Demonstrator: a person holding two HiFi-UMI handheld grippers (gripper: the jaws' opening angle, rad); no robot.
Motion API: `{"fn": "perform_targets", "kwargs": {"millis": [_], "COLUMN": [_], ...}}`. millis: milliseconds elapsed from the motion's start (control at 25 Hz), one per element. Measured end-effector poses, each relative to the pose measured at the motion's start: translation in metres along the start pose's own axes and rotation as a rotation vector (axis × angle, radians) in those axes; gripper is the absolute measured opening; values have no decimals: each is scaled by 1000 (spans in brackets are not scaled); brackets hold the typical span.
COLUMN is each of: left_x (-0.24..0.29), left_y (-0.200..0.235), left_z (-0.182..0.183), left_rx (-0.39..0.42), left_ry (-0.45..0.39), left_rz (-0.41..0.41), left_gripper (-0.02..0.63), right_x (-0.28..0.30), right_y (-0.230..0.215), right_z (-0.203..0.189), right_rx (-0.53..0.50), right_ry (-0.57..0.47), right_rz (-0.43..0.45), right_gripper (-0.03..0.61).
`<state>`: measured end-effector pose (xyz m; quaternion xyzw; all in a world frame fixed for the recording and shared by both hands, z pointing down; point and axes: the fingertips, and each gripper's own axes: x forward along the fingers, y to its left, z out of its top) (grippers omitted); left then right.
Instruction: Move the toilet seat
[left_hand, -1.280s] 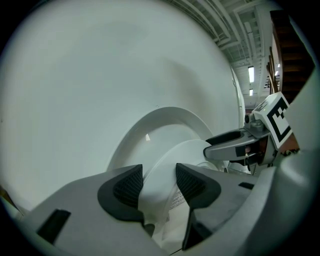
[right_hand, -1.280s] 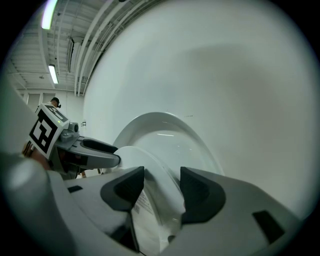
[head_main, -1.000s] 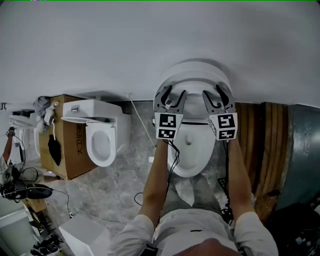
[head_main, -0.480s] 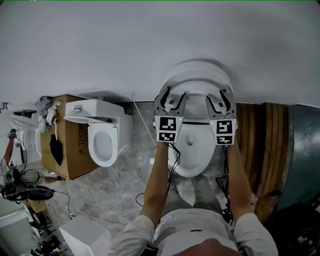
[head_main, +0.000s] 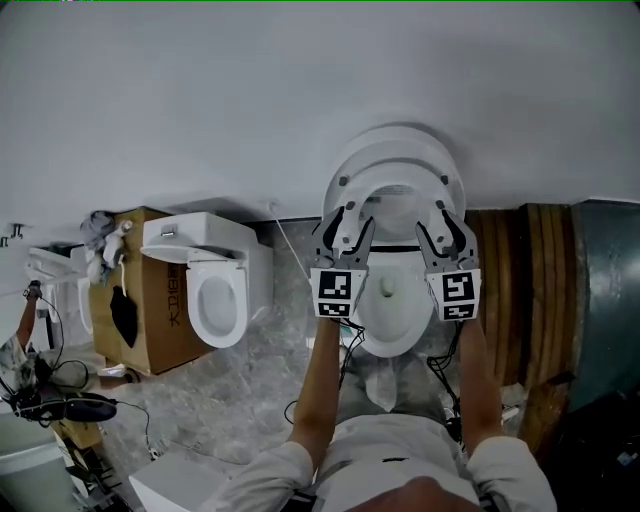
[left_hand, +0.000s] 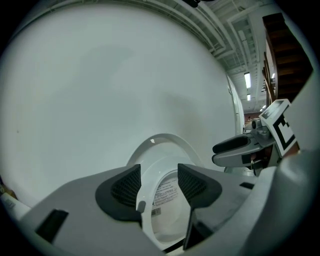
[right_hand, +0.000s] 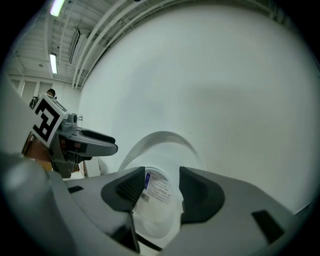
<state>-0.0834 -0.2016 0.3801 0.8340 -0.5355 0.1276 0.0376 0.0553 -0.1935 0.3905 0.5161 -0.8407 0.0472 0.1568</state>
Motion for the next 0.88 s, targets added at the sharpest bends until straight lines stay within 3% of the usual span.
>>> {"fn": "perform_targets", "kwargs": {"millis": [320,680,880], "left_x": [-75,-162,-210], "left_y": [-17,-26,-18], "left_z": [17,45,50], "left_rx": [-16,18,23], "left_ry": [-22,-108,-137], "left_rz": [-76,-161,-182], "left_gripper": [235,235,233], "right_x": [-71,-150,-186], "right_y": [42,98,136], "right_z": [15,54,71], "right_rx": [28,-3,34], "right_ry": [11,-51,-84], "right_rz": [-55,-142,-170], "right_gripper": [227,216,209]}}
